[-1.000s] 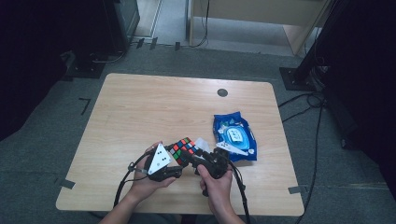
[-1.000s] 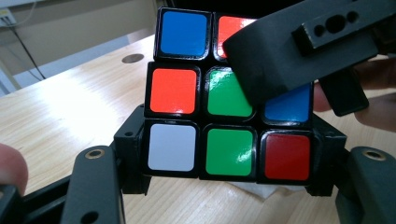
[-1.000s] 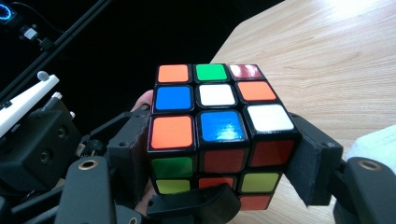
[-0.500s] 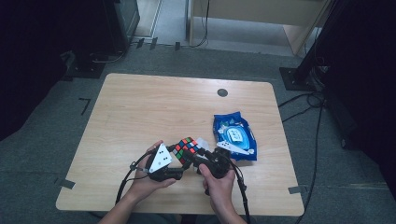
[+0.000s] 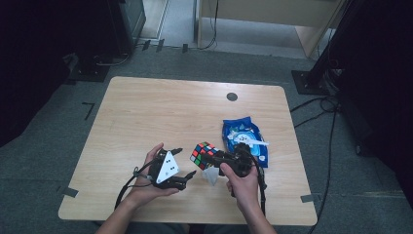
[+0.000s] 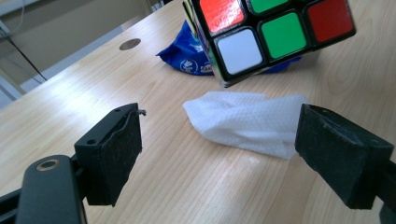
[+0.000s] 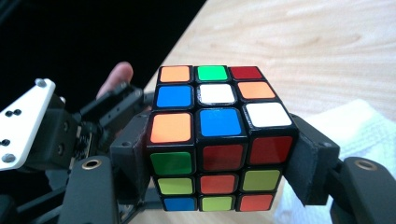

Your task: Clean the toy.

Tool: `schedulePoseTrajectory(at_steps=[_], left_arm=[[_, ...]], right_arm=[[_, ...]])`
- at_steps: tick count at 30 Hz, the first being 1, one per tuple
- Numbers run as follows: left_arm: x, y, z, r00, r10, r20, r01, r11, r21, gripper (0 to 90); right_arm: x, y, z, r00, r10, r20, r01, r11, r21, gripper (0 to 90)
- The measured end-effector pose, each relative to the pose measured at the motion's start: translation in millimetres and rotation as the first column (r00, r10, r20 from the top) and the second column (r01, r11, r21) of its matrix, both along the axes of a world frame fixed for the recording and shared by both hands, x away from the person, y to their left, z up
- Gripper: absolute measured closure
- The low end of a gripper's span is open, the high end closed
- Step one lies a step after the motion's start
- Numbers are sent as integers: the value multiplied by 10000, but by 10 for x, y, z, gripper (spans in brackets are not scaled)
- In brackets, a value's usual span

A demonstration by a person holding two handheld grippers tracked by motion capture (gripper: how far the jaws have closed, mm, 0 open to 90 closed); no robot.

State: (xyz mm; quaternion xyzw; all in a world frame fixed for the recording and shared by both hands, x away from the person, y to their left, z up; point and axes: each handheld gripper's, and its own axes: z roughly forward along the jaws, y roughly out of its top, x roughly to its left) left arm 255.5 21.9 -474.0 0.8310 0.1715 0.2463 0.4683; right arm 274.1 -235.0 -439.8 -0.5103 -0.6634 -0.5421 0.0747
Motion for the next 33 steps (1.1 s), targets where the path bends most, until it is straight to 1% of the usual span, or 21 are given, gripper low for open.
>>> schedulePoseTrajectory(at_steps=[1,2,4,7,10,11,14,15,16,19,23,24,25,27,29,31,33], left_arm=[[-5,-6,-3,9998,-23,186,21,9999,144,150],[-12,-12,-3,9996,-45,290,38,9997,241,150],[-20,-21,-1,9989,-126,445,112,9994,324,150],[-30,-18,7,9971,-250,726,214,9985,494,148],[-36,-7,7,9929,-371,1129,287,9968,751,147],[-43,-7,5,9909,-432,1274,325,9958,851,147],[-48,-12,3,9876,-675,1421,548,9943,911,154],[-51,-19,-1,9852,-773,1528,617,9926,1042,155],[-56,-27,-11,9839,-810,1595,647,9924,1049,156],[-71,-53,-35,9786,-921,1842,682,9889,1320,156],[-99,-90,-59,9660,-1094,2343,689,9823,1744,154],[-106,-99,-65,9649,-1104,2384,688,9819,1764,155],[-114,-109,-67,9615,-1200,2473,735,9792,1893,155],[-130,-129,-72,9585,-1299,2537,780,9757,2050,156],[-141,-144,-74,9572,-1398,2535,860,9735,2118,163],[-155,-161,-81,9538,-1439,2638,836,9703,2271,167],[-159,-165,-85,9528,-1484,2650,863,9688,2322,169]], right_arm=[[6,6,3,10000,81,-47,-82,9999,-79,343],[9,17,7,9997,185,-147,-188,9996,-205,343],[17,53,18,9983,437,-394,-450,9985,-317,343],[2,116,30,9971,671,-371,-696,9950,-710,342],[-11,167,44,9960,819,-353,-852,9909,-1043,342],[-12,176,44,9959,835,-339,-867,9903,-1083,342],[-12,218,41,9943,963,-464,-1017,9861,-1317,342],[-10,227,38,9937,1004,-495,-1063,9849,-1366,342],[-7,240,35,9932,1024,-550,-1094,9835,-1442,342],[1,259,30,9911,1146,-671,-1238,9804,-1536,342],[8,285,32,9895,1232,-759,-1357,9721,-1915,342],[9,293,33,9892,1225,-809,-1363,9709,-1968,342],[10,296,33,9888,1233,-842,-1382,9693,-2035,342],[11,307,30,9868,1310,-950,-1485,9663,-2101,342],[8,325,20,9858,1371,-965,-1551,9643,-2145,342],[3,341,16,9853,1373,-1020,-1573,9614,-2257,342],[4,352,9,9844,1420,-1039,-1625,9603,-2269,342]])
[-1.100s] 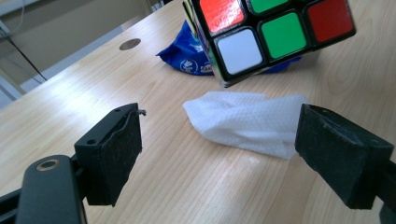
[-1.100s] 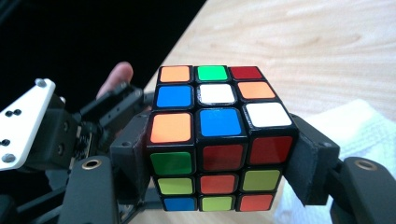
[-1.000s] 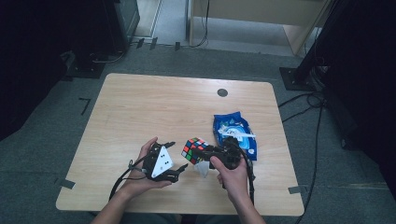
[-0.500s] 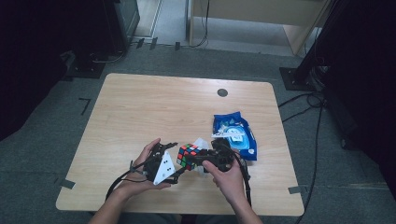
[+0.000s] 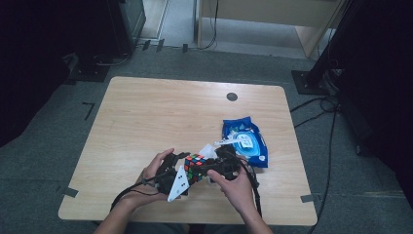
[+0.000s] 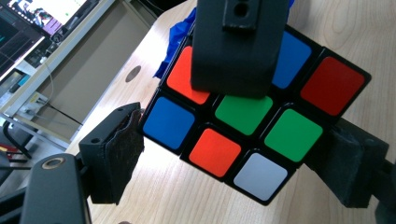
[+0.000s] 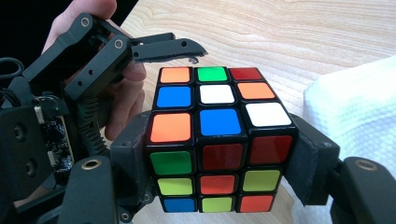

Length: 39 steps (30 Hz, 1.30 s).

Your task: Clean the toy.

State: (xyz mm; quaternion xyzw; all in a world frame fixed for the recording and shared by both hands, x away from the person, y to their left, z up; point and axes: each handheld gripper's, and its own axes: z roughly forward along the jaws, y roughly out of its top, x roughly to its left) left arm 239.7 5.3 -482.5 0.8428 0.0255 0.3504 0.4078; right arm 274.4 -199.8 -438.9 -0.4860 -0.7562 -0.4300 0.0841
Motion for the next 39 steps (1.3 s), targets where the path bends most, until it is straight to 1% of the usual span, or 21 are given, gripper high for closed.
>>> schedulePoseTrajectory(at_steps=[2,4,5,8,13,14,15,16,17,18,19,26,31,35,37,39], left_arm=[[-6,-6,-4,10000,-14,70,14,10000,21,170],[-15,-15,-7,9999,-91,66,91,9999,60,193],[-26,-24,-12,9998,-91,162,88,9998,161,211],[-33,-26,-15,9998,-133,175,127,9994,315,224],[-43,-24,-6,9999,-168,-3,168,9997,198,247],[-46,-26,-5,9998,-171,-34,172,9996,220,253],[-49,-23,-4,9998,-177,-80,179,9993,341,264],[-49,-19,-11,9994,-297,-151,302,9988,385,310],[-49,-19,-17,9993,-318,-220,326,9987,395,331],[-48,-17,-19,9992,-334,-221,341,9989,335,333],[-44,-17,-12,9989,-333,-332,342,9991,265,335],[-10,10,-3,9959,-339,-838,322,9992,-215,337],[14,34,19,9915,-377,-1242,299,9975,-638,337],[45,64,41,9842,-433,-1718,264,9947,-996,338],[61,71,48,9773,-510,-2056,264,9924,-1203,338],[73,70,48,9722,-572,-2271,281,9912,-1296,338]], right_arm=[[0,4,-1,10000,10,-13,-10,10000,-14,342],[-2,8,-1,10000,10,-39,-10,10000,-16,342],[-1,11,-1,10000,-3,-75,3,10000,-10,342],[1,14,-9,9999,42,-103,-44,9999,-124,342],[-3,14,-9,10000,24,51,-23,9999,-158,335],[-3,10,-6,10000,-11,93,12,9999,-162,331],[0,1,-6,9999,-9,169,12,9999,-132,327],[-1,-10,-2,9996,-95,261,99,9999,-128,325],[-2,-28,9,9992,-186,363,190,9998,-100,327],[2,-46,14,9992,-203,357,204,9998,-4,329],[6,-57,16,9992,-222,327,219,9997,83,331],[-4,-59,5,9978,-288,600,274,9993,238,336],[-6,-64,-3,9969,-241,749,212,9990,398,337],[-9,-52,-6,9967,-207,779,178,9991,381,333],[-14,-42,-4,9969,-233,751,205,9991,380,331],[-15,-43,-5,9971,-281,705,254,9989,390,337]])
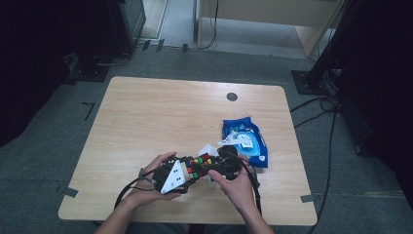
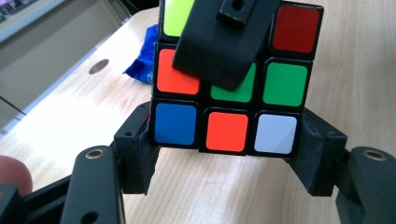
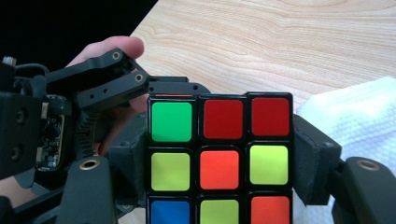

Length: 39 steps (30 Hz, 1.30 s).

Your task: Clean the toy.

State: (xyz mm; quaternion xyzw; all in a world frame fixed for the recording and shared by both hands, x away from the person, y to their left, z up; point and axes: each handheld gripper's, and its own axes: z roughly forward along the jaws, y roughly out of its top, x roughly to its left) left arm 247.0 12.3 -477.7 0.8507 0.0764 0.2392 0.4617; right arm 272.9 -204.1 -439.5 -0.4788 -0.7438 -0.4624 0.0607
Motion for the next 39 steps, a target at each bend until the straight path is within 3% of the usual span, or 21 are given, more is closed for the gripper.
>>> schedulePoseTrajectory(at_steps=[2,7,27,32,35,39], left_arm=[[12,-8,-7,9997,-2,-254,-1,9999,-127,336],[4,-22,1,9993,15,-367,-26,9995,-314,319],[-35,-75,5,9998,198,-44,-198,9998,5,321],[16,-19,18,9982,196,-571,-210,9995,-242,330],[77,56,12,9960,469,-764,-493,9983,-306,336],[171,190,35,9890,872,-1194,-941,9941,-536,336]], right_arm=[[-10,0,8,10000,-38,39,38,9999,-128,344],[-15,-13,13,9999,-90,-48,90,10000,12,345],[-38,80,-17,9999,136,14,-136,9999,-95,342],[-33,55,-17,9983,332,480,-336,9994,95,316],[-41,-17,25,9939,145,1090,-179,9994,300,276],[-51,-159,73,9717,-500,2309,365,9974,626,260]])
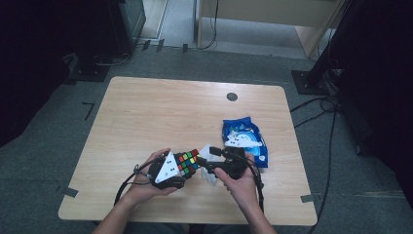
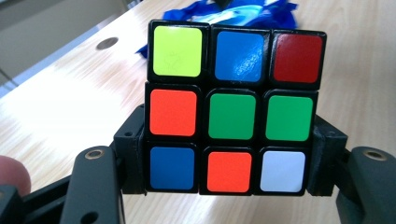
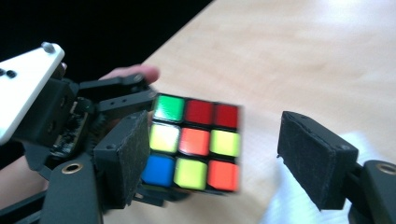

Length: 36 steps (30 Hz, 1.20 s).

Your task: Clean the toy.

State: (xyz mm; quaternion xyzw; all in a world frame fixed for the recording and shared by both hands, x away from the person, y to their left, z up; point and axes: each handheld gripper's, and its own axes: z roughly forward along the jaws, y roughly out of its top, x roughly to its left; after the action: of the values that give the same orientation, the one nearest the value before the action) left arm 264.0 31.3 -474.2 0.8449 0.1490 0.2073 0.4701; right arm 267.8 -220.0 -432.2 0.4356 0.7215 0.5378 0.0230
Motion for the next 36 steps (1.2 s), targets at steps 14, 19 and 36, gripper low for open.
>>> schedulePoseTrajectory(at_steps=[14,19,36], left_arm=[[97,207,88,9975,613,-360,-637,9954,-716,337],[86,193,91,9977,567,-373,-594,9955,-744,337],[109,202,95,9956,527,-776,-600,9938,-937,337]], right_arm=[[104,43,-541,9965,123,821,120,9570,-2898,277],[114,147,-698,9966,375,731,-44,9124,-4092,282],[87,92,-817,9982,163,580,126,8848,-4658,795]])
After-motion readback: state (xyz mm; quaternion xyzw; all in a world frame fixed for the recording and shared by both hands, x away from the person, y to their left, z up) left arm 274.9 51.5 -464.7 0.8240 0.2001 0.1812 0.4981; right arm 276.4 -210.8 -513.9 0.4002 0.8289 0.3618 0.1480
